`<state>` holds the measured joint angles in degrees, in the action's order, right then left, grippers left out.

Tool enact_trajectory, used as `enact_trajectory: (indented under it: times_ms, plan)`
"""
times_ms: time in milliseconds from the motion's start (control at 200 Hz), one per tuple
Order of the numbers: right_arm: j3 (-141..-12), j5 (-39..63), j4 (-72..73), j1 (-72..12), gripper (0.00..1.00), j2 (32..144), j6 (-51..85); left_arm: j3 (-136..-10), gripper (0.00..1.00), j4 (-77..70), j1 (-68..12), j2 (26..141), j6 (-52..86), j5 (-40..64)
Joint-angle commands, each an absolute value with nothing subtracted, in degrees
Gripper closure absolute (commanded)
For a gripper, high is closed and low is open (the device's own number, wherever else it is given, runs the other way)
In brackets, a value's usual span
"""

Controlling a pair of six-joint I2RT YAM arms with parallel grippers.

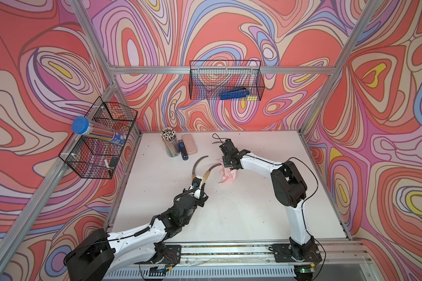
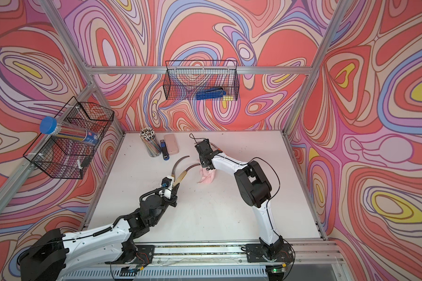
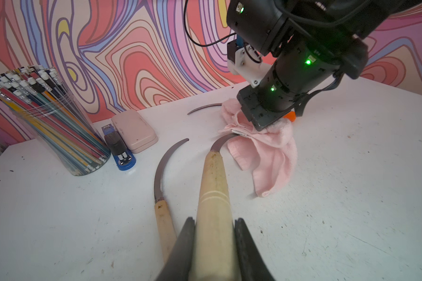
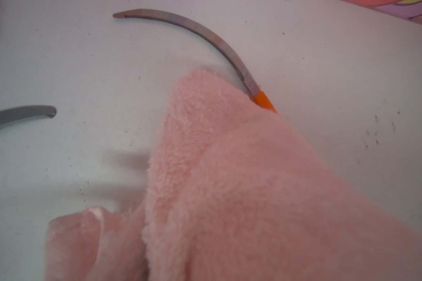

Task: Wipe small sickles with rags
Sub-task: Wipe the small sickle.

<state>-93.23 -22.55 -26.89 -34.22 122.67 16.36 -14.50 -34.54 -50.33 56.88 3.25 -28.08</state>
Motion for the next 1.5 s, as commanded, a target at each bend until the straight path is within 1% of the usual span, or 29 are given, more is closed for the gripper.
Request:
enact_trajectory:
  times_ms: [0, 265, 641, 786, 946, 1071, 1122, 1187, 1252, 1327, 1417, 1492]
  plan:
    - [-92.3, -25.4, -26.2, -34.0, 1.0, 118.7, 17.2, -14.0, 1.0, -37.9, -50.5, 55.0, 3.4, -31.3]
    - [-92.3, -30.7, -27.9, -33.9, 1.0, 117.4, 17.6, -12.1, 1.0, -39.0, -50.5, 52.1, 3.7, -34.7]
    - [-92.5, -36.8, -28.6, -33.1, 1.0, 116.1, 16.2, -11.7, 1.0, -38.4, -50.5, 50.4, 3.8, -34.4]
    - [-91.5, -35.1, -25.6, -34.5, 1.0, 114.4, 13.9, -11.7, 1.0, -38.2, -50.5, 50.3, 3.9, -33.1]
    - [-97.7, -38.4, -26.0, -38.4, 1.0, 115.2, 9.4, -11.9, 1.0, -38.5, -50.5, 51.0, 3.7, -32.1]
    - [-103.1, -40.7, -24.0, -39.5, 1.0, 118.0, 3.4, -11.9, 1.0, -38.1, -50.5, 50.5, 3.8, -31.5]
    - [-104.4, -44.6, -21.3, -39.4, 1.0, 120.0, 0.1, -11.9, 1.0, -38.0, -50.4, 50.4, 3.9, -31.0]
    - [-106.9, -52.4, -17.1, -39.1, 1.0, 123.4, -5.4, -11.8, 1.0, -37.9, -50.5, 50.5, 4.0, -30.9]
    - [-112.7, -56.1, -18.5, -38.0, 1.0, 127.4, -6.4, -11.7, 1.0, -38.0, -50.5, 50.5, 4.0, -30.8]
    - [-118.5, -55.1, -22.0, -36.6, 1.0, 130.6, -4.8, -11.8, 1.0, -38.1, -50.5, 50.5, 3.9, -30.7]
    - [-122.2, -53.3, -23.7, -36.2, 1.0, 132.7, -3.1, -11.7, 1.0, -38.2, -50.4, 50.5, 3.8, -30.7]
    - [-123.1, -48.0, -26.1, -36.2, 1.0, 132.9, 0.6, -11.8, 1.0, -38.3, -50.5, 50.3, 3.7, -30.8]
